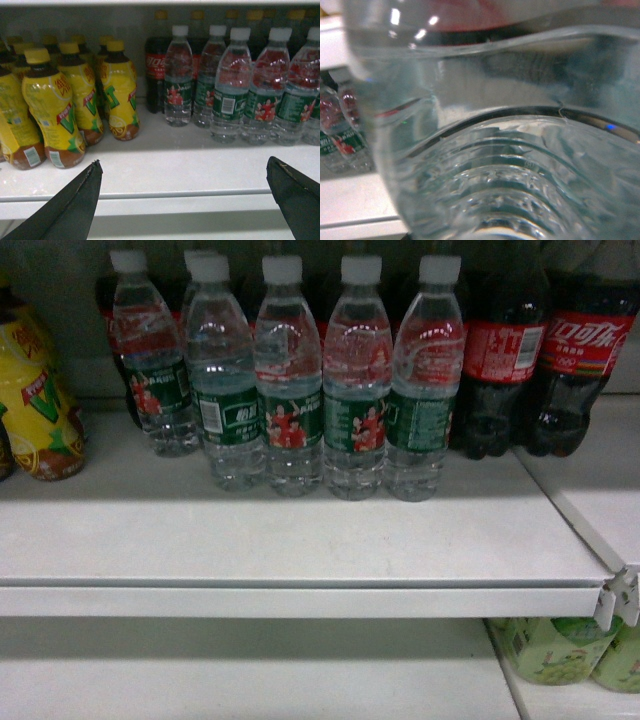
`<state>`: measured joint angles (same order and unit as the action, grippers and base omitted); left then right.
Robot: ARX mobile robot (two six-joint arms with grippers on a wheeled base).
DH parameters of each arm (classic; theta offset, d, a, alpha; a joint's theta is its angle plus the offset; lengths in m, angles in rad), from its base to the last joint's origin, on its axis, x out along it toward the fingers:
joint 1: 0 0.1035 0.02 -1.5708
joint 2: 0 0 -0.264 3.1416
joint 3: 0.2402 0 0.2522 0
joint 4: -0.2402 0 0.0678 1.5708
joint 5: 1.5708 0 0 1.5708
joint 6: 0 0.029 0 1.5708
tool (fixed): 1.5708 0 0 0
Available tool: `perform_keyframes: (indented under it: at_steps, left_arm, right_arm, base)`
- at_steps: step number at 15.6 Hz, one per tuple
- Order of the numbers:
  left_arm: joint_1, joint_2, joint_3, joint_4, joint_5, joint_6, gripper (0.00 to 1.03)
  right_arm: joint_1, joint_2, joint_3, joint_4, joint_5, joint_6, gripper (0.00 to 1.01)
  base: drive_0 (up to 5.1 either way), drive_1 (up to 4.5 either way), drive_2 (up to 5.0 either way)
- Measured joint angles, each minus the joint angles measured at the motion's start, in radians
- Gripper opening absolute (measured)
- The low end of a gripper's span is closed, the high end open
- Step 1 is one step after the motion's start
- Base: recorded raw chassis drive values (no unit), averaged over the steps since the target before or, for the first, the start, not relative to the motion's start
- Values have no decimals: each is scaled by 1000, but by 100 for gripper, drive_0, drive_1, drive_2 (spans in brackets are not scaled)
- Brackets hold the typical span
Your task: Move water from second to third shelf
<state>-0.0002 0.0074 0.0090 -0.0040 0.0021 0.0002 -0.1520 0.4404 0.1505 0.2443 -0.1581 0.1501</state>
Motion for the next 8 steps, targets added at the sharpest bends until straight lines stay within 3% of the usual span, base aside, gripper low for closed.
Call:
perform_keyframes:
  at_steps: [8]
  left_arm:
    - [0, 0, 0, 1, -4, 0, 98]
  right_arm:
    - [0, -4, 0, 3, 0, 6, 41]
  base:
    - [0, 0, 0]
